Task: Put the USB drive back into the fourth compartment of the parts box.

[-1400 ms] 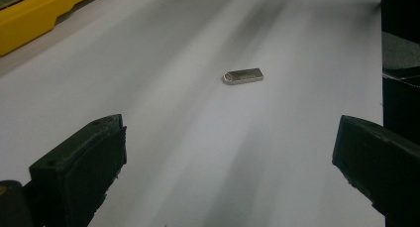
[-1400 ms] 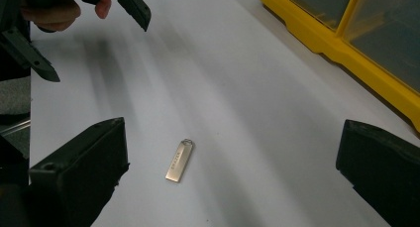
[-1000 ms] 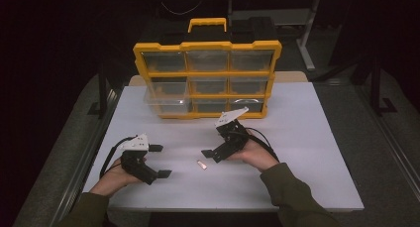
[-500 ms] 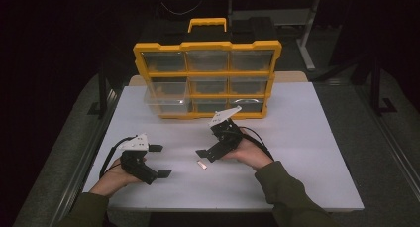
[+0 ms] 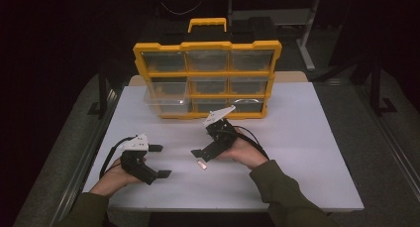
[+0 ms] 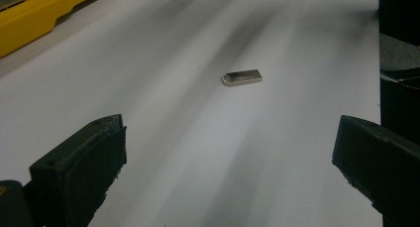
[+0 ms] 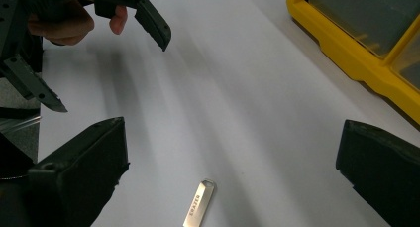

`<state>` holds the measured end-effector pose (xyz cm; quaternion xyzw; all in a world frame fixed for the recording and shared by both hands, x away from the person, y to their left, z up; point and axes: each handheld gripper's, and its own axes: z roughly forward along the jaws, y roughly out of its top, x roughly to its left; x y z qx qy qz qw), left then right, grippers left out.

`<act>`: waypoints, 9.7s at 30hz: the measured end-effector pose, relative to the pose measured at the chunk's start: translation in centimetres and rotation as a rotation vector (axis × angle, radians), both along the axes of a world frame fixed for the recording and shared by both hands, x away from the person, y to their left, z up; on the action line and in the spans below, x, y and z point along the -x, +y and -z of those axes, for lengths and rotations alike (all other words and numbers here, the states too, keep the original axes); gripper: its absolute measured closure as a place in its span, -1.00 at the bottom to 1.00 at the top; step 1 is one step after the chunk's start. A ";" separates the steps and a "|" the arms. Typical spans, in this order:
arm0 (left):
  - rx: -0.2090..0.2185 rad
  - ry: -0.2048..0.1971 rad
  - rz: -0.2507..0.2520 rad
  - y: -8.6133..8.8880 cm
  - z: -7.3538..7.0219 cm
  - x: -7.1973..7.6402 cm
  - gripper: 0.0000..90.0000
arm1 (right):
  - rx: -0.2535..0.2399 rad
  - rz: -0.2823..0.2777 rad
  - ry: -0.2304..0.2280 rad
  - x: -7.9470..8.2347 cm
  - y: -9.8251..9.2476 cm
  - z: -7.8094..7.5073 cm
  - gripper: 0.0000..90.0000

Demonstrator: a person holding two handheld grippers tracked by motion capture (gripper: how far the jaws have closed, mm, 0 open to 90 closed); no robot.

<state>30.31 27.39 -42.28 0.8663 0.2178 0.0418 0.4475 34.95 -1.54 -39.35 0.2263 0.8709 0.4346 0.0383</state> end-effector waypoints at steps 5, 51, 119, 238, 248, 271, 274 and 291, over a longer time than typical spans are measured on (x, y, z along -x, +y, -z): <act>-0.003 -0.002 0.002 -0.1 0.0 0.0 -1.00 | 0.002 -0.007 -0.008 -0.1 0.4 0.1 -1.00; 0.003 -0.016 0.006 0.0 0.3 0.4 -1.00 | 0.101 -0.035 0.015 0.6 1.0 2.9 -1.00; -0.004 -0.014 0.010 -0.2 0.4 0.4 -1.00 | 0.194 -0.119 0.044 1.5 1.5 5.3 0.28; 0.011 -0.018 0.007 -0.2 0.4 0.5 -1.00 | 0.124 -0.039 -0.015 -2.9 -0.9 -2.7 0.73; 0.011 -0.019 0.009 -0.2 0.3 0.5 -1.00 | 0.113 -0.026 -0.036 -3.5 -0.9 -4.6 0.73; 0.017 -0.015 0.002 -0.2 0.3 0.4 -1.00 | 0.065 -0.013 -0.114 -5.5 0.5 -11.1 0.73; 0.019 -0.015 -0.001 -0.2 0.3 0.4 -1.00 | 0.058 -0.014 -0.121 -5.8 1.0 -12.0 0.73; 0.026 -0.016 0.004 -0.2 0.2 0.4 -1.00 | 0.021 -0.029 -0.116 -7.7 5.1 -13.6 0.71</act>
